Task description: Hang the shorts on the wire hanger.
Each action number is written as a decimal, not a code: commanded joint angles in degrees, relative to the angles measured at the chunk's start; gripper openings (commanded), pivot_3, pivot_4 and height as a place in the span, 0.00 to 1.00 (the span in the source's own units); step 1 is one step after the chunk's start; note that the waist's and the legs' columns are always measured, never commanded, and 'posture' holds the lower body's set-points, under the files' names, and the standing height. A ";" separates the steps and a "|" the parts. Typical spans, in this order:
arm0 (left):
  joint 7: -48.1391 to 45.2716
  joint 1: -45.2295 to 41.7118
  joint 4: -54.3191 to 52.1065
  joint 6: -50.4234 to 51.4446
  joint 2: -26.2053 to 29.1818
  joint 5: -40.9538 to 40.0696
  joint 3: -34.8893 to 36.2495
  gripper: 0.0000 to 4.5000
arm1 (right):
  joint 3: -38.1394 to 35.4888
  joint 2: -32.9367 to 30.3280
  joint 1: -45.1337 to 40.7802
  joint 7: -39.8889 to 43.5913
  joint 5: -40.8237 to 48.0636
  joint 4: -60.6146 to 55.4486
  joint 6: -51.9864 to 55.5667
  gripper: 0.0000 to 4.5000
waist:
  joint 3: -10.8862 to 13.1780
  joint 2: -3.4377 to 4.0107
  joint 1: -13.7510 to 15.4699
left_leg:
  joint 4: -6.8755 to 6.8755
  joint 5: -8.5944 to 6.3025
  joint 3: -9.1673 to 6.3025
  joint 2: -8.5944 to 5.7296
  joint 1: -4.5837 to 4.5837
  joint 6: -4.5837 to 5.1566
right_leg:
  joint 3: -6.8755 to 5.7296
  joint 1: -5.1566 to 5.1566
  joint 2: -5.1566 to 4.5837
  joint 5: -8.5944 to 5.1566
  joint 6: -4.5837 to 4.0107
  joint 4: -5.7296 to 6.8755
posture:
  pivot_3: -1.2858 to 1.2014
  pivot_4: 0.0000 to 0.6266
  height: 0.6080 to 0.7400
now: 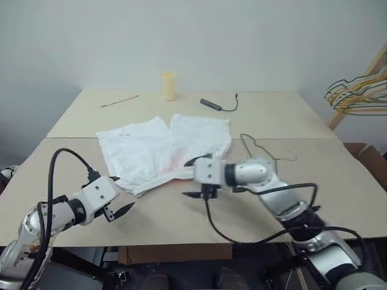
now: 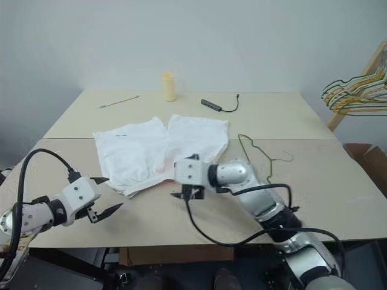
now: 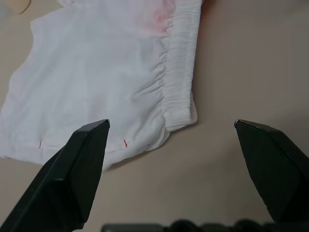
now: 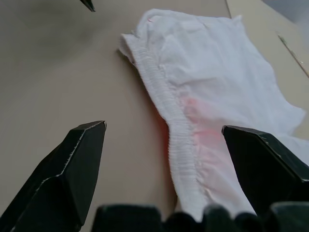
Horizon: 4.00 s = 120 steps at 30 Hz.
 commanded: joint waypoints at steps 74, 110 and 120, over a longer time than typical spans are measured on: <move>-3.57 -19.69 33.35 -18.66 4.93 7.79 -6.75 1.00 | -2.16 -0.59 0.58 -1.34 -8.07 13.52 2.83 0.81 | -0.17 0.24 -4.16 | -0.07 -0.04 -0.04 0.06 -0.05 -0.05 | -0.05 -0.05 0.05 -0.01 -0.06 0.04 | 0.51 0.00 1.00; -11.56 -52.55 84.09 -33.57 -8.32 16.39 -20.25 0.18 | -2.52 -2.07 3.59 -2.69 -9.47 9.62 -2.41 0.00 | -0.59 0.12 -4.55 | 0.03 -0.04 -0.10 -0.03 0.04 -0.04 | -0.05 0.12 0.05 -0.02 -0.02 0.12 | 0.50 0.00 1.00; -11.74 -47.11 72.08 -33.58 -2.61 19.24 -21.95 0.00 | -2.43 -2.13 2.30 -7.83 -12.84 11.74 -4.80 0.00 | -0.60 0.11 -5.40 | 0.04 -0.04 -0.11 -0.03 0.01 -0.03 | -0.01 0.03 0.06 -0.02 -0.02 0.18 | 0.50 0.00 1.00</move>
